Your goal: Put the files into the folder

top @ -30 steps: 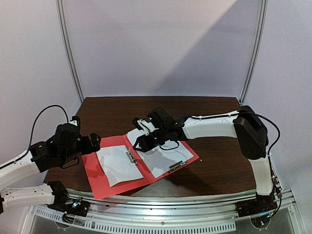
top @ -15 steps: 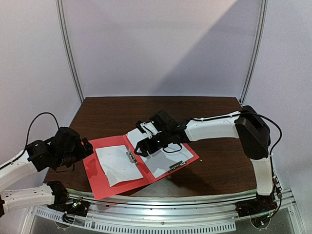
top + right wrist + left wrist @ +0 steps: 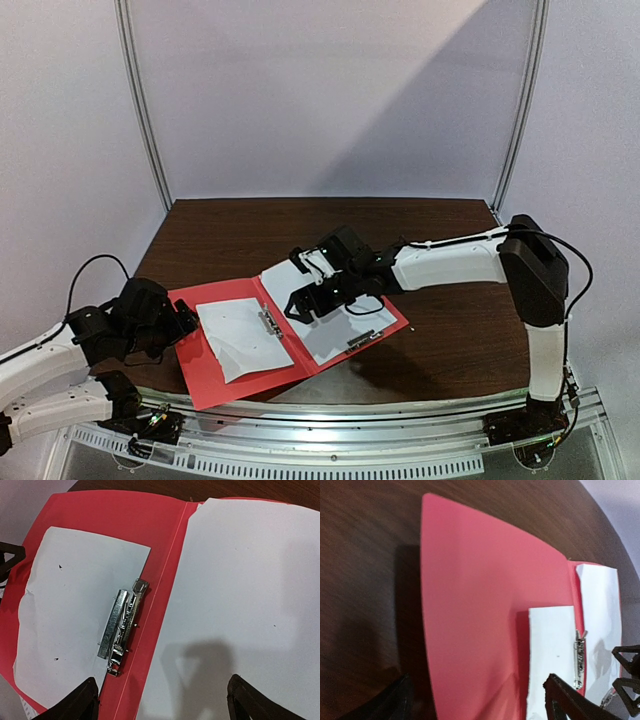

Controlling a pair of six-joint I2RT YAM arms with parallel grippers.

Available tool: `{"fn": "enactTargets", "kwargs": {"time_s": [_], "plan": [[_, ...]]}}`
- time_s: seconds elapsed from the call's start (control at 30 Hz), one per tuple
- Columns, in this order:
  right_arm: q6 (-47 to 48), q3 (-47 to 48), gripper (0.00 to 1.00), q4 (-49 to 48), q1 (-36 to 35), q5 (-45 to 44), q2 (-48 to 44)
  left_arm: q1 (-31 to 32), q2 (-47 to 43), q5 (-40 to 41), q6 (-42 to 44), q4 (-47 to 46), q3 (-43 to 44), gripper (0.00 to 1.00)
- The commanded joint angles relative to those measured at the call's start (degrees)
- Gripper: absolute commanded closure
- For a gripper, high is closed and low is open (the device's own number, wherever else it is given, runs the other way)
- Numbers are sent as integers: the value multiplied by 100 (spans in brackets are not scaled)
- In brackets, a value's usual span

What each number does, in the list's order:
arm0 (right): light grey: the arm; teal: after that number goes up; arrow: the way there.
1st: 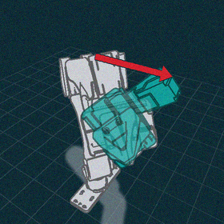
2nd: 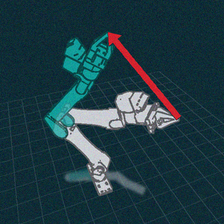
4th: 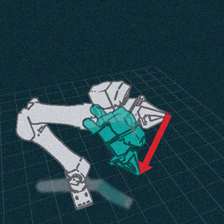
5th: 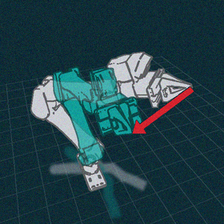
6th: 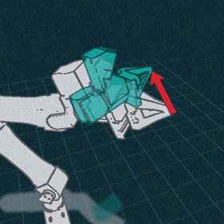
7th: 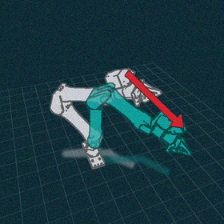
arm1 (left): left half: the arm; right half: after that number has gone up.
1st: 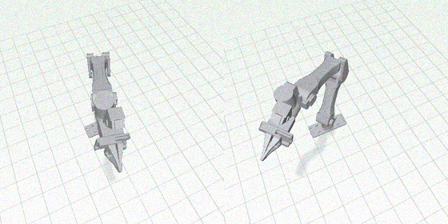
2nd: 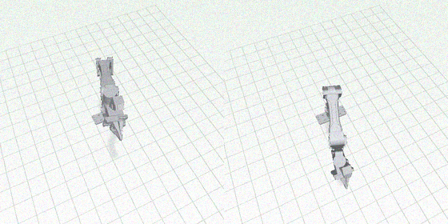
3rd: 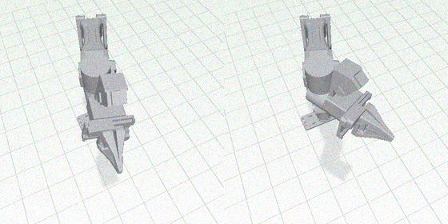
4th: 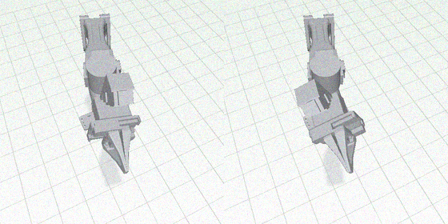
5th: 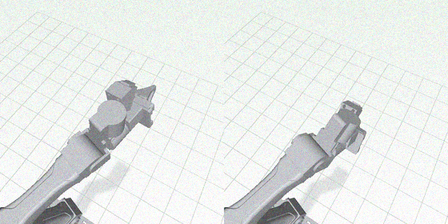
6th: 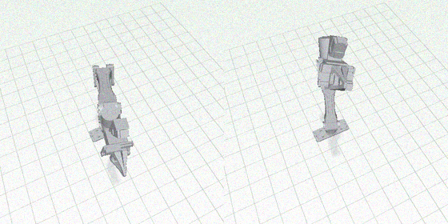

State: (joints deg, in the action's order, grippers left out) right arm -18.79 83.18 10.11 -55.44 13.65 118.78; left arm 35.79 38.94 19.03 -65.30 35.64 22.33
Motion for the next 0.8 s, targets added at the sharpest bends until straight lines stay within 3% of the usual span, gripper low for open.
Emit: {"fn": "enactTargets", "kwargs": {"time_s": [0.0, 0.3, 0.77], "plan": [[-108, -284, 12, 45, 205, -167, -500, -89, -192, -123, 126, -829, 159, 11], [-64, -790, 10, 221, 491, -506, -1371, -75, 1357, -813, 584, -2086, 1135, 14], [-301, -1592, 9, 393, 1043, -951, -2453, 522, 4496, -1311, 1328, -2949, 4102, 14]]}}
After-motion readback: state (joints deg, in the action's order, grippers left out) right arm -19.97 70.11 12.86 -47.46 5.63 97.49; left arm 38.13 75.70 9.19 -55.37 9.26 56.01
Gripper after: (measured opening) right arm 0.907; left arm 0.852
